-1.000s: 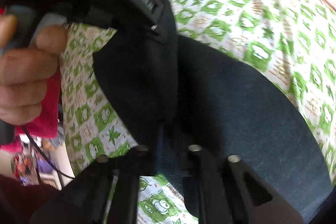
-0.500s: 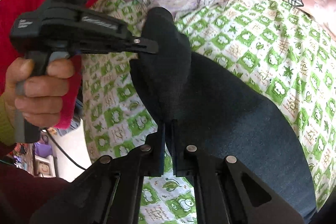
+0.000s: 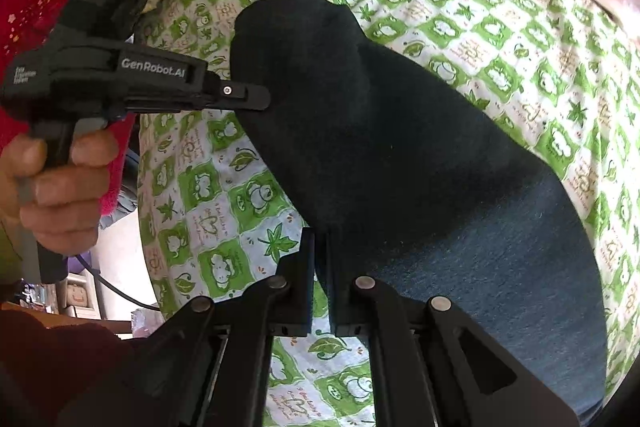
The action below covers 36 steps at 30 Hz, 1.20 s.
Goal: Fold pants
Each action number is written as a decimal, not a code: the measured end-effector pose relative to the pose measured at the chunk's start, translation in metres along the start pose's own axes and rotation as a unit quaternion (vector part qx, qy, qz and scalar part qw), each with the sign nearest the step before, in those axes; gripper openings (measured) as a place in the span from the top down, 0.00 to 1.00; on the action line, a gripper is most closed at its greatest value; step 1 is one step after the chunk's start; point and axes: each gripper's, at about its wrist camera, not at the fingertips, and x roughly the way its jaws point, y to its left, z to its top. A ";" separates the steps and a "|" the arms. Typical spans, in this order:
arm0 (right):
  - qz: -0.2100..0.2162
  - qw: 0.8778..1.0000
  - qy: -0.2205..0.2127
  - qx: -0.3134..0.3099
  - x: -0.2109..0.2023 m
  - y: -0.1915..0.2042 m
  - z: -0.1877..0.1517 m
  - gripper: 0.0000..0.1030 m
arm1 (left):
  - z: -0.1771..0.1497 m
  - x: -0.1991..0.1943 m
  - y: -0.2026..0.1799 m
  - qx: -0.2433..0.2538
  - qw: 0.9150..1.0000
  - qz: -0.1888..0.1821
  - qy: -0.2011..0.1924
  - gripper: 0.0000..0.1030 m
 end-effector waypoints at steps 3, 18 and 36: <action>0.007 1.000 0.008 0.018 0.004 -0.003 0.000 0.89 | 0.000 0.002 0.003 -0.005 1.000 0.007 0.005 0.91; 0.036 0.993 -0.046 0.107 -0.037 -0.041 -0.001 0.70 | 0.009 -0.023 0.018 -0.038 0.998 0.044 0.009 0.47; -0.015 0.977 0.004 0.212 0.007 -0.159 0.035 0.70 | 0.033 0.017 0.043 -0.048 0.996 0.067 0.039 0.42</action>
